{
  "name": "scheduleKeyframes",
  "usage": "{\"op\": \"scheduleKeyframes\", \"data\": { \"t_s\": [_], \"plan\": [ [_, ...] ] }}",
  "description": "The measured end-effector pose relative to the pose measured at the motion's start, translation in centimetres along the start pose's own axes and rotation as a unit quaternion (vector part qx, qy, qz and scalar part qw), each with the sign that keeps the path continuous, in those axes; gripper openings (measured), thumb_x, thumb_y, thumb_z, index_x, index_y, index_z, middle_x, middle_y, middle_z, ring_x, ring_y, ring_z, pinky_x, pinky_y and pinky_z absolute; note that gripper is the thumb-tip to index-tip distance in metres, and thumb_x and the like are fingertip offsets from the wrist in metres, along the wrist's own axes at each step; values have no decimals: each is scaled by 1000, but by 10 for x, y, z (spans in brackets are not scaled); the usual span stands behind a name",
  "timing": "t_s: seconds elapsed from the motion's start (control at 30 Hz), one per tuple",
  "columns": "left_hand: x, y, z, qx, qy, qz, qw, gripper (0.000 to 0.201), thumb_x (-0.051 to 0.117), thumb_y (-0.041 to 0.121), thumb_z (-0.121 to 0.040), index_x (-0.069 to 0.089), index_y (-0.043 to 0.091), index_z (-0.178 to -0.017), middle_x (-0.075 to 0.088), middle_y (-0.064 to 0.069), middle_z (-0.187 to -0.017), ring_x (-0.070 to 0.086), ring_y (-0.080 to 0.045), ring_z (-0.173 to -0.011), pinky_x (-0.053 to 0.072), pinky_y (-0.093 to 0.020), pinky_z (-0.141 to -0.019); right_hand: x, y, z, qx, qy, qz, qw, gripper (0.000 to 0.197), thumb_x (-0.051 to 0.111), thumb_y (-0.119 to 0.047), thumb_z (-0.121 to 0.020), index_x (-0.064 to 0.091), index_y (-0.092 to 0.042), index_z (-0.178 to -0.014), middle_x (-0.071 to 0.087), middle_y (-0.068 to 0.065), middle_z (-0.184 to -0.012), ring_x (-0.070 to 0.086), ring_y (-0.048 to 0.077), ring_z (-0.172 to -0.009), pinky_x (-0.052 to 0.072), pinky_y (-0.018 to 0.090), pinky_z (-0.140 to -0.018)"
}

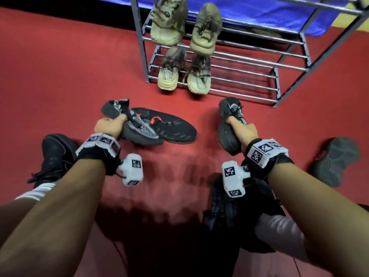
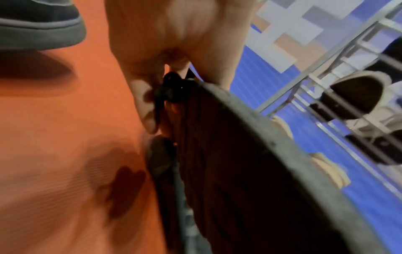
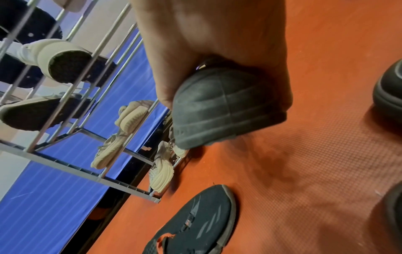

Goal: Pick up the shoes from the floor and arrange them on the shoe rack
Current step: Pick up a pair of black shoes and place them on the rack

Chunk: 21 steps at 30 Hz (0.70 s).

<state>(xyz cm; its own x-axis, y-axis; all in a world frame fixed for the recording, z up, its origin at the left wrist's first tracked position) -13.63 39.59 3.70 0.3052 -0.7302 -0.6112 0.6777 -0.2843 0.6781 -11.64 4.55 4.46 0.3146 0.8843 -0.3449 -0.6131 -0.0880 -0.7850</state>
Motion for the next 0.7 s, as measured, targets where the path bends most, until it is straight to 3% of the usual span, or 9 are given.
{"op": "scheduleKeyframes", "data": {
  "t_s": [0.03,0.1,0.17,0.27,0.33,0.53,0.7],
  "plan": [
    [-3,10,2,-7,-14,36,999,41,67,45,-66,58,5,-66,61,-17,-76,61,-27,-64,55,-38,-62,0,-2,2,-6,-1,1,1000,83,70,-45,-41,61,-7,-114,70,7,-99,68,23,-87,56,32,-81],
    [-7,35,3,-1,-59,84,995,28,70,33,-74,59,6,-74,61,-9,-53,54,-15,-35,43,-20,-35,-1,-8,5,-19,-5,3,1000,87,67,-46,-34,62,-8,-113,71,7,-99,69,23,-87,56,33,-84],
    [-12,67,13,14,-142,85,986,14,62,23,-86,56,13,-79,59,4,-38,51,-3,-27,37,-13,-28,-1,-16,9,-35,-13,6,999,85,67,-47,-35,63,-9,-111,71,6,-99,68,22,-87,56,31,-81],
    [-16,104,33,44,-273,59,959,14,50,19,-95,56,16,-82,66,7,-47,61,-1,-39,48,-17,-35,-2,-29,11,-68,-14,18,997,87,67,-49,-34,63,-9,-111,71,5,-99,68,21,-89,56,32,-83],
    [-15,116,45,45,-312,62,947,15,48,18,-96,57,16,-84,68,6,-51,64,-2,-44,53,-19,-42,-3,-37,12,-88,-23,28,995,86,67,-50,-34,63,-10,-111,70,4,-100,68,21,-90,56,34,-85],
    [10,136,73,30,-334,188,923,17,47,15,-97,57,12,-83,69,3,-53,66,-6,-48,56,-22,-49,-15,-64,21,-140,-29,68,987,77,68,-52,-38,65,-15,-106,72,3,-96,69,20,-87,57,38,-87],
    [41,153,88,53,-360,245,899,14,49,14,-96,60,13,-88,72,3,-64,69,-8,-57,59,-26,-58,-33,-87,28,-172,-9,99,980,76,70,-49,-49,57,-15,-116,67,2,-105,65,20,-94,53,36,-90]
  ]
}}
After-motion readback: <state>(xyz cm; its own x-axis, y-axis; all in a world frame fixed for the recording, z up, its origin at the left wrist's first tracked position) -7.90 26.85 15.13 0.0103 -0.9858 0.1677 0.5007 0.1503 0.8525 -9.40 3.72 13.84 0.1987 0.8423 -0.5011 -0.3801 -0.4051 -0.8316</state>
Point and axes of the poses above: each hand's wrist, its own z-axis away from the middle knuckle, its own x-axis out of the palm, y = z × x, the point moved 2 cm from there along -z, towards the middle knuckle
